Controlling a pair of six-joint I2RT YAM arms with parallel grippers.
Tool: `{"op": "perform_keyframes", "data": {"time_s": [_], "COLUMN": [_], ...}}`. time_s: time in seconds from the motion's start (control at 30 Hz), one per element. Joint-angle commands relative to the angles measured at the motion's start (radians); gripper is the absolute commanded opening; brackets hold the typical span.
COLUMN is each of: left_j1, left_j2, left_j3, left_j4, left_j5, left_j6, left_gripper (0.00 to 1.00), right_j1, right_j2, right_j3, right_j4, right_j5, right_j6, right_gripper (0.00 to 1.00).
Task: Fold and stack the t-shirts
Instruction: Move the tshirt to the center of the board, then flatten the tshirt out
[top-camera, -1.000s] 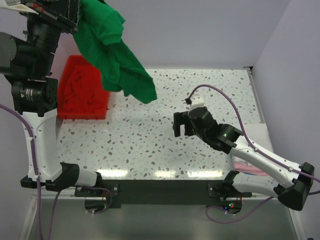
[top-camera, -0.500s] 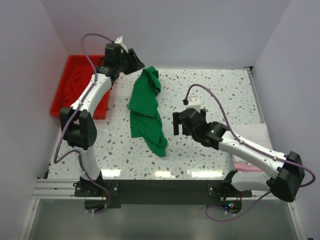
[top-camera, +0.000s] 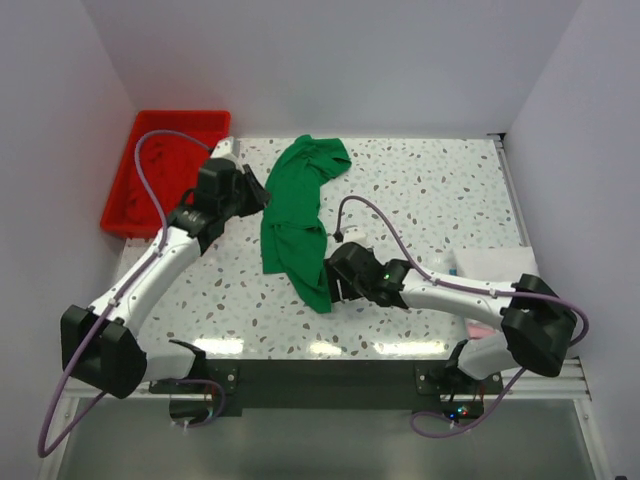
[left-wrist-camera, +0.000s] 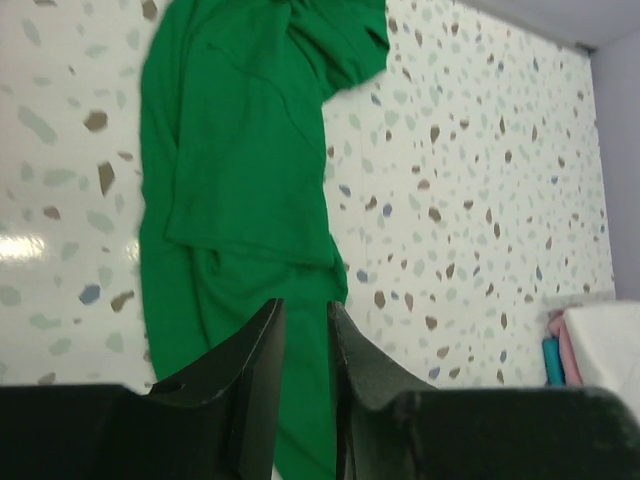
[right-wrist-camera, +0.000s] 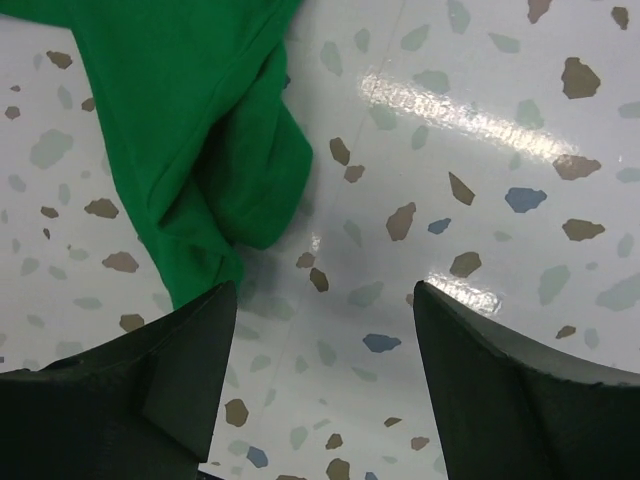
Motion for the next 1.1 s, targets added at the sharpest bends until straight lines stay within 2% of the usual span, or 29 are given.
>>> {"op": "perform_keyframes", "data": {"time_s": [0.0,0.13,0.4,0.47,0.5,0.6,0.93,1.07], "left_j1": [-0.069,-0.091,-0.089,-0.091,-0.091,-0.091,-0.094,-0.099], "left_j2": [-0.024,-0.058,-0.018,0.01,0.017,0.056,0.172,0.223], "left_j3": [-0.155,-0.254,-0.344,-0.358,-0.363,-0.386,-0.419,-0.415], "left_j4": [0.045,0.068,0.054,0.058,0.059,0.088,0.163,0.189], "left_j5": [-0.054,-0.043,-0.138,-0.155,-0.161,-0.161,-0.138,-0.139], "left_j6": [-0.028,-0.042,-0.119,-0.126,-0.129,-0.135,-0.146,-0.152], "left_gripper": [0.28,0.27,0.24,0.29,0.35,0.39,0.5,0.52], "right_j1": [0.007,0.039,0.1,0.101,0.1,0.1,0.1,0.1], "right_j2": [0.008,0.041,0.115,0.12,0.121,0.126,0.152,0.146], "right_j3": [0.018,0.033,0.037,0.033,0.032,0.029,0.049,0.058], "right_j4": [0.117,0.131,0.154,0.154,0.155,0.168,0.166,0.149], "right_j5": [-0.021,-0.058,-0.078,-0.075,-0.077,-0.092,-0.09,-0.083], "right_j6": [0.017,0.028,0.087,0.1,0.103,0.113,0.129,0.133], "right_gripper": [0.72,0.62,0.56,0.54,0.54,0.5,0.38,0.28]}}
